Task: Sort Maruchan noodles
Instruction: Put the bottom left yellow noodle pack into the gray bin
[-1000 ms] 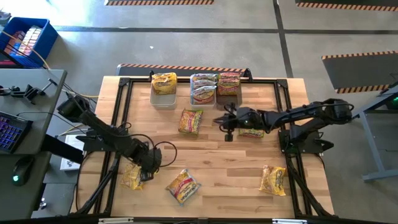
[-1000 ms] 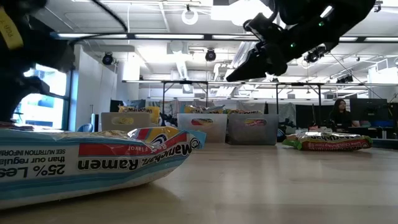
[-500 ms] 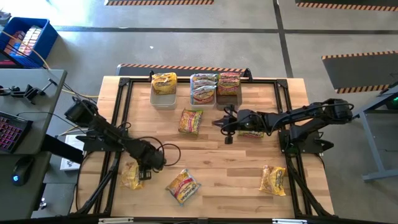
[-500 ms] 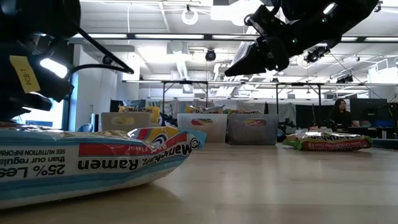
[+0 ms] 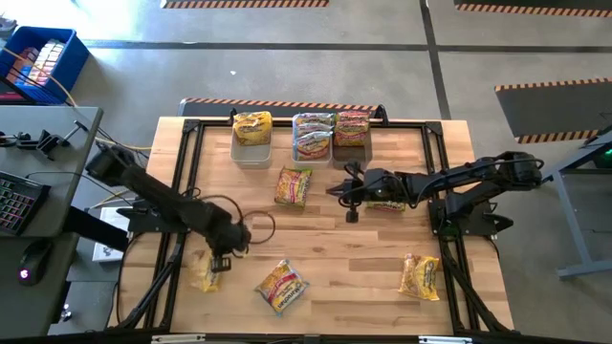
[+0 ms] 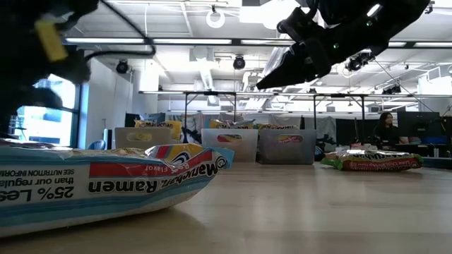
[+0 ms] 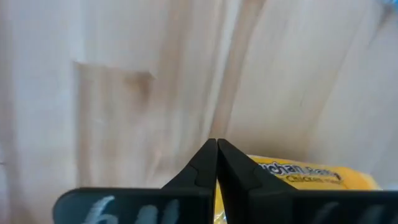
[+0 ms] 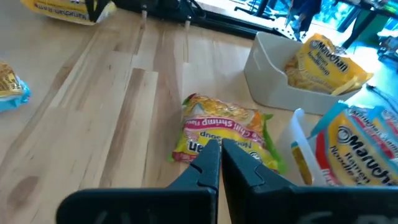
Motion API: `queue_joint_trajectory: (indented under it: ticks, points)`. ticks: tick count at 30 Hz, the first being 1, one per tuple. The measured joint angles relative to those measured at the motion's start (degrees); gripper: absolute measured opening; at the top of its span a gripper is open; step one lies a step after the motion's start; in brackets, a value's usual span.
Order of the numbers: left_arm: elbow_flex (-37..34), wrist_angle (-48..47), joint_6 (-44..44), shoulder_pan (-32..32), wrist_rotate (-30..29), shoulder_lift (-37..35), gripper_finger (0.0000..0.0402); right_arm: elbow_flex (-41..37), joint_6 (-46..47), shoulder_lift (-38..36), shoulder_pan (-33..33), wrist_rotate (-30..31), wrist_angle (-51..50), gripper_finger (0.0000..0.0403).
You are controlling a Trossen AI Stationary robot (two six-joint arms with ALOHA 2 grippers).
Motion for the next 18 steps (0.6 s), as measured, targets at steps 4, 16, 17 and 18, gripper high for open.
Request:
queue_joint_trajectory:
  ticks: [4, 16, 17, 18]
  points:
    - [0.0, -0.1, -2.7, 2.7, -1.0, -5.8, 0.0001, 0.0, 1.5, 1.5, 0.0, -0.1, 0.0, 0.0]
    - [0.0, -0.8, -5.2, 4.1, -17.6, -13.2, 0.0, 0.0, 2.2, 4.7, 0.0, -2.0, 2.9, 0.0]
    - [0.0, -0.5, -6.0, 4.4, -19.4, -13.5, 0.0, 0.0, 3.0, 5.0, 0.0, -2.7, 3.0, 0.0]
    - [0.0, 0.2, -6.3, 4.6, -21.0, -13.8, 0.0, 0.0, 4.0, 5.3, 0.0, -3.4, 3.3, 0.0001]
